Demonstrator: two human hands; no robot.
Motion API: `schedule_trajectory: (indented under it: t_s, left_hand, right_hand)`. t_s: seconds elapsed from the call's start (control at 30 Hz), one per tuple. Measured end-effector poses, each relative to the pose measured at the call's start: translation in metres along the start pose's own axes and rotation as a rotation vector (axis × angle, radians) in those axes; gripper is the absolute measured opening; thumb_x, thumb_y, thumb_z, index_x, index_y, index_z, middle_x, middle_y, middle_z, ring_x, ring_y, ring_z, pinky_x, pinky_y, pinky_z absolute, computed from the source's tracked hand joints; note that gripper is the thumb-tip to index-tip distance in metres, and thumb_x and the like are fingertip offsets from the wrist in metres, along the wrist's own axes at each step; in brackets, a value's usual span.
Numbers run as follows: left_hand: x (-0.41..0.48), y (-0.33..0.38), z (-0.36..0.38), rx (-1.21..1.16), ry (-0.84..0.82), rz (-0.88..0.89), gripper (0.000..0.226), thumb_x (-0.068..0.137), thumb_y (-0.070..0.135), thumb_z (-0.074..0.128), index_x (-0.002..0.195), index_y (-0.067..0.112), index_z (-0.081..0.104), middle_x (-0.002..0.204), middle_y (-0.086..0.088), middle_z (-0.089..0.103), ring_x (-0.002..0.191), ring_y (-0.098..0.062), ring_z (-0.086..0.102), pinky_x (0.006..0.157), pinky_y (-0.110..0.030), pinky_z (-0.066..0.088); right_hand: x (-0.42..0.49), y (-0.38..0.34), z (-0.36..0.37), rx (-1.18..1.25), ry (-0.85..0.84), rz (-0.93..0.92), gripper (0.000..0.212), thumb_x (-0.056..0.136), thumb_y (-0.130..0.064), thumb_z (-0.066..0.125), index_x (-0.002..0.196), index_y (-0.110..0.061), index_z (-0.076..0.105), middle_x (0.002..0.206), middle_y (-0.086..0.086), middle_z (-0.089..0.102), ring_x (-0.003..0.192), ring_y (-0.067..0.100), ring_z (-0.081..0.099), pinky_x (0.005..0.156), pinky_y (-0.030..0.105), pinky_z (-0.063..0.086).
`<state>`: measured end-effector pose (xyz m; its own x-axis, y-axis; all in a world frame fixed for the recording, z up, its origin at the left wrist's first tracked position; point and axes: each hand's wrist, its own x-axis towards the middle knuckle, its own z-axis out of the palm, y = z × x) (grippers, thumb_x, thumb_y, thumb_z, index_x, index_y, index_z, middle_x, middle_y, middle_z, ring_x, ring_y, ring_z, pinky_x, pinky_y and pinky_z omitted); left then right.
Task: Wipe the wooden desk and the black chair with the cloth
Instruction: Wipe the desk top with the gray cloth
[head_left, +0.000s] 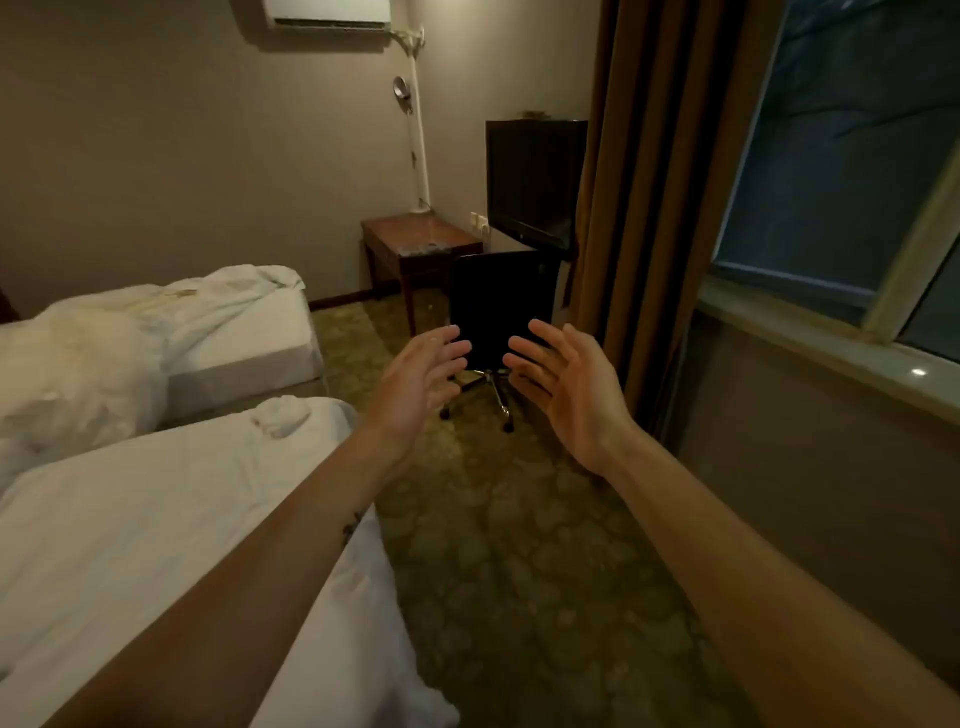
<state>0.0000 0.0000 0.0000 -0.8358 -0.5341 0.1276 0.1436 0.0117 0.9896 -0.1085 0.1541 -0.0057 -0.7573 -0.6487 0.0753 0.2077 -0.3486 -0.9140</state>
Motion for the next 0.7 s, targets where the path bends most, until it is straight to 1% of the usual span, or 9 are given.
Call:
schedule_trajectory:
  t_s: [0.2,0.3,0.43,0.57,0.7]
  left_hand:
    - [0.065,-0.015,0.000,-0.032,0.010,-0.008,0.037,0.107,0.037,0.037,0.132,0.020,0.059,0.128,0.000,0.067,0.121,-0.013,0.061,0.109,-0.045,0.046]
    - [0.120,-0.036,-0.012,-0.042,0.012,-0.014,0.039,0.107,0.038,0.037,0.134,0.019,0.057,0.129,0.001,0.067,0.120,-0.012,0.062,0.108,-0.044,0.046]
    - [0.200,-0.055,-0.035,-0.103,0.038,-0.034,0.040,0.107,0.039,0.039,0.135,0.018,0.057,0.128,0.000,0.067,0.119,-0.014,0.063,0.107,-0.043,0.047]
    - [0.279,-0.060,-0.063,-0.129,0.062,-0.053,0.041,0.107,0.037,0.039,0.137,0.016,0.055,0.130,-0.002,0.065,0.121,-0.017,0.061,0.102,-0.038,0.050]
    - [0.347,-0.059,-0.086,-0.104,0.073,-0.046,0.039,0.107,0.038,0.038,0.135,0.018,0.056,0.130,-0.002,0.065,0.120,-0.017,0.062,0.104,-0.040,0.049]
  right_hand:
    - [0.063,0.007,-0.009,0.014,-0.005,0.036,0.043,0.107,-0.040,0.032,0.139,-0.019,0.053,0.130,0.005,0.067,0.116,0.019,0.066,0.104,0.039,0.048]
    - [0.118,0.020,-0.012,-0.015,0.001,0.048,0.044,0.107,-0.040,0.032,0.140,-0.019,0.052,0.131,0.005,0.066,0.116,0.018,0.066,0.103,0.038,0.049]
    - [0.203,0.036,-0.005,-0.025,-0.003,0.080,0.044,0.107,-0.040,0.033,0.140,-0.018,0.053,0.129,0.006,0.067,0.116,0.019,0.066,0.105,0.039,0.048]
    - [0.295,0.043,0.013,-0.025,-0.004,0.104,0.046,0.107,-0.040,0.033,0.140,-0.017,0.053,0.128,0.007,0.067,0.117,0.022,0.065,0.106,0.040,0.048]
    - [0.368,0.053,0.028,-0.027,-0.006,0.112,0.047,0.107,-0.039,0.032,0.143,-0.015,0.049,0.132,0.009,0.064,0.119,0.024,0.063,0.108,0.041,0.046]
